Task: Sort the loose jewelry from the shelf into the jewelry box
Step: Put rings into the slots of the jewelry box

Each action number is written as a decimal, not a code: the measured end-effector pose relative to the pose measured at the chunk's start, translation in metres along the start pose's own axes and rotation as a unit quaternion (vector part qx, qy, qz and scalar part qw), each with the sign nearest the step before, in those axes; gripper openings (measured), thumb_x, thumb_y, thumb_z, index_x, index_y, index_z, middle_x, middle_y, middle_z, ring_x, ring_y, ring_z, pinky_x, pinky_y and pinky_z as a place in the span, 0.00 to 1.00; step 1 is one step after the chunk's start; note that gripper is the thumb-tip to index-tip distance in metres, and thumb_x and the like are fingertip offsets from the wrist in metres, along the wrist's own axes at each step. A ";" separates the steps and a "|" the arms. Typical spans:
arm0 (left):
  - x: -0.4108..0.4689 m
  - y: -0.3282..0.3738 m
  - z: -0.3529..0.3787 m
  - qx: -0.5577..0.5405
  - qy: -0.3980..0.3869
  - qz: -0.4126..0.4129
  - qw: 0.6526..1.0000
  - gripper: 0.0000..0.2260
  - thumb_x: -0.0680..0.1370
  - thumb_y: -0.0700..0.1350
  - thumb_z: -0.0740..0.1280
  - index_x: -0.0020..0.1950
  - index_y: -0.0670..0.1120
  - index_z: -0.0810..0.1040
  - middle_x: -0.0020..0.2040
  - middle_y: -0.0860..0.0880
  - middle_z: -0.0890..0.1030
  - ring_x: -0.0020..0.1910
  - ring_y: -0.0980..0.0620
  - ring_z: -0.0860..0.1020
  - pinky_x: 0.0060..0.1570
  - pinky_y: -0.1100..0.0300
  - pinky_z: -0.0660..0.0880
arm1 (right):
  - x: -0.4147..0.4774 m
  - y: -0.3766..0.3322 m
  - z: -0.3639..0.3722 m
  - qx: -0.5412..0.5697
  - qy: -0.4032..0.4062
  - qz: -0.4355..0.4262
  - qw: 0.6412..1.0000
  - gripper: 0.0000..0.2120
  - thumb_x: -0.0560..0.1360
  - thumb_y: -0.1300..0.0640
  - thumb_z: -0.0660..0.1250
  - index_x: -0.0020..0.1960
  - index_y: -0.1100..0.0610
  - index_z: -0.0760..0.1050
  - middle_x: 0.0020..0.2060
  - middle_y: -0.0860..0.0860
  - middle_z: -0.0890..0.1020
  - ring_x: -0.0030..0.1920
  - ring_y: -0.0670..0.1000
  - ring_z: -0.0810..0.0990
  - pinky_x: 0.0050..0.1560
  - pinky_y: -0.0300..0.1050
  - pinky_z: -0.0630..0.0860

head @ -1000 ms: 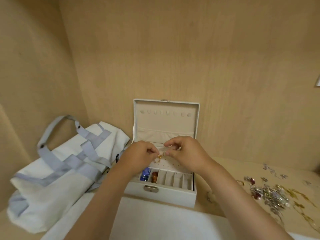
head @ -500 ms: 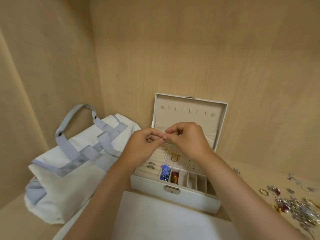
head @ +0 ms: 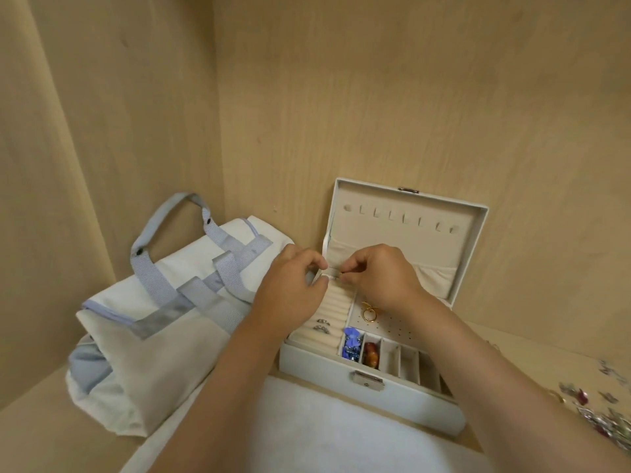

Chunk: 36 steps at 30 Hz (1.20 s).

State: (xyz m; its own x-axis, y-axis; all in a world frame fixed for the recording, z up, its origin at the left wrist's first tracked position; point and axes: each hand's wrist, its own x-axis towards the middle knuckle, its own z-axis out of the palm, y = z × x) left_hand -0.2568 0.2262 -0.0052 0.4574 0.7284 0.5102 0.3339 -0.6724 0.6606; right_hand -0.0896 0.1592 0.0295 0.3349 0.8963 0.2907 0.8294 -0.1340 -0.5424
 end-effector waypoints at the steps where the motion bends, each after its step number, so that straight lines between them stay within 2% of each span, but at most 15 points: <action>1: -0.001 -0.002 0.001 0.014 -0.014 0.005 1.000 0.06 0.75 0.46 0.70 0.51 0.55 0.79 0.49 0.58 0.72 0.46 0.58 0.74 0.50 0.59 0.75 | 0.000 0.001 0.002 -0.013 -0.003 -0.002 1.000 0.04 0.70 0.51 0.77 0.44 0.46 0.86 0.40 0.40 0.85 0.44 0.42 0.82 0.50 0.48 0.81; 4: -0.002 -0.005 0.001 0.054 -0.073 0.023 0.996 0.08 0.77 0.47 0.68 0.54 0.55 0.81 0.50 0.60 0.72 0.47 0.58 0.72 0.50 0.57 0.75 | 0.001 0.002 0.005 -0.049 -0.007 -0.012 0.999 0.03 0.71 0.51 0.77 0.45 0.47 0.85 0.40 0.41 0.85 0.44 0.43 0.82 0.48 0.46 0.80; 8: -0.001 -0.007 -0.001 0.050 -0.091 0.011 0.995 0.13 0.77 0.47 0.67 0.61 0.56 0.80 0.53 0.60 0.72 0.51 0.57 0.73 0.54 0.57 0.75 | 0.004 0.001 0.005 -0.088 -0.036 -0.023 0.995 0.01 0.72 0.52 0.75 0.43 0.47 0.85 0.38 0.41 0.84 0.42 0.43 0.81 0.45 0.44 0.78; 12: -0.002 -0.007 0.000 0.047 -0.115 -0.015 0.992 0.19 0.76 0.49 0.67 0.68 0.56 0.73 0.59 0.56 0.73 0.57 0.56 0.72 0.58 0.56 0.74 | 0.009 -0.001 0.002 -0.103 -0.095 -0.021 0.990 0.04 0.74 0.53 0.72 0.45 0.46 0.85 0.40 0.39 0.84 0.45 0.43 0.81 0.48 0.43 0.78; 16: -0.002 -0.005 0.000 0.035 -0.110 -0.028 0.993 0.24 0.76 0.48 0.68 0.71 0.55 0.65 0.60 0.58 0.76 0.59 0.56 0.73 0.59 0.53 0.74 | 0.014 -0.001 0.004 -0.105 -0.101 -0.010 0.989 0.04 0.75 0.53 0.72 0.44 0.47 0.85 0.41 0.42 0.85 0.43 0.44 0.81 0.50 0.45 0.79; 18: -0.002 -0.005 0.001 0.038 -0.115 -0.032 0.992 0.26 0.76 0.48 0.67 0.73 0.55 0.65 0.59 0.60 0.76 0.60 0.56 0.73 0.61 0.51 0.74 | 0.016 0.000 0.006 -0.094 -0.107 -0.003 0.990 0.03 0.74 0.55 0.72 0.44 0.48 0.84 0.41 0.43 0.85 0.43 0.44 0.82 0.50 0.46 0.80; 20: -0.004 -0.005 0.002 0.036 -0.114 -0.032 0.992 0.26 0.76 0.48 0.67 0.74 0.54 0.66 0.59 0.59 0.77 0.62 0.57 0.72 0.63 0.52 0.73 | 0.015 0.001 0.005 -0.088 -0.108 -0.009 0.990 0.04 0.74 0.54 0.73 0.48 0.48 0.84 0.44 0.43 0.85 0.47 0.46 0.82 0.53 0.47 0.79; 22: -0.005 -0.005 0.001 0.037 -0.110 -0.025 0.993 0.25 0.77 0.48 0.67 0.74 0.53 0.68 0.61 0.57 0.77 0.63 0.57 0.71 0.64 0.53 0.72 | 0.011 0.004 -0.002 -0.072 -0.089 -0.019 0.993 0.07 0.76 0.52 0.71 0.54 0.46 0.82 0.49 0.43 0.84 0.51 0.46 0.81 0.56 0.46 0.78; 24: -0.005 -0.003 -0.001 0.053 -0.104 -0.007 0.993 0.24 0.78 0.48 0.66 0.75 0.52 0.68 0.64 0.55 0.75 0.64 0.55 0.71 0.64 0.56 0.71 | 0.004 0.006 -0.015 -0.046 -0.072 -0.025 0.996 0.08 0.78 0.53 0.69 0.56 0.45 0.81 0.50 0.42 0.84 0.52 0.44 0.80 0.57 0.45 0.77; 28: -0.005 0.003 -0.005 0.075 -0.045 0.024 0.996 0.21 0.78 0.47 0.66 0.71 0.51 0.71 0.65 0.53 0.72 0.64 0.54 0.69 0.61 0.59 0.69 | -0.015 0.006 -0.044 -0.027 -0.117 0.003 0.993 0.05 0.76 0.50 0.70 0.45 0.46 0.85 0.42 0.39 0.85 0.48 0.41 0.81 0.56 0.44 0.78; 31: -0.006 0.007 -0.006 0.065 -0.003 0.054 0.996 0.16 0.77 0.46 0.68 0.65 0.53 0.75 0.57 0.57 0.73 0.57 0.58 0.69 0.56 0.62 0.69 | -0.029 0.009 -0.051 -0.035 -0.174 0.035 0.984 0.04 0.69 0.47 0.76 0.44 0.44 0.85 0.41 0.38 0.85 0.47 0.39 0.81 0.54 0.40 0.78; 34: -0.009 0.015 -0.004 0.049 -0.033 0.070 0.996 0.11 0.77 0.46 0.69 0.58 0.55 0.80 0.45 0.64 0.73 0.48 0.66 0.69 0.49 0.65 0.70 | -0.036 0.012 -0.047 -0.068 -0.172 0.027 0.982 0.05 0.68 0.50 0.78 0.44 0.45 0.86 0.40 0.37 0.85 0.46 0.38 0.81 0.55 0.41 0.78; 36: -0.012 0.019 -0.001 0.039 -0.067 0.070 0.995 0.10 0.77 0.47 0.69 0.57 0.56 0.81 0.44 0.64 0.77 0.47 0.68 0.70 0.50 0.63 0.73 | -0.038 0.012 -0.044 -0.069 -0.160 0.016 0.985 0.03 0.70 0.53 0.77 0.43 0.47 0.86 0.39 0.38 0.85 0.45 0.38 0.81 0.56 0.43 0.79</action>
State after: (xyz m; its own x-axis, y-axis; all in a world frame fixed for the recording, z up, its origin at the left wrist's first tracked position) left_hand -0.2571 0.2048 0.0018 0.6077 0.6067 0.5125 0.3203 -0.7777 0.5408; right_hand -0.0728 0.1052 0.0470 0.2221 0.9750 0.0001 0.8811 -0.2006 -0.4282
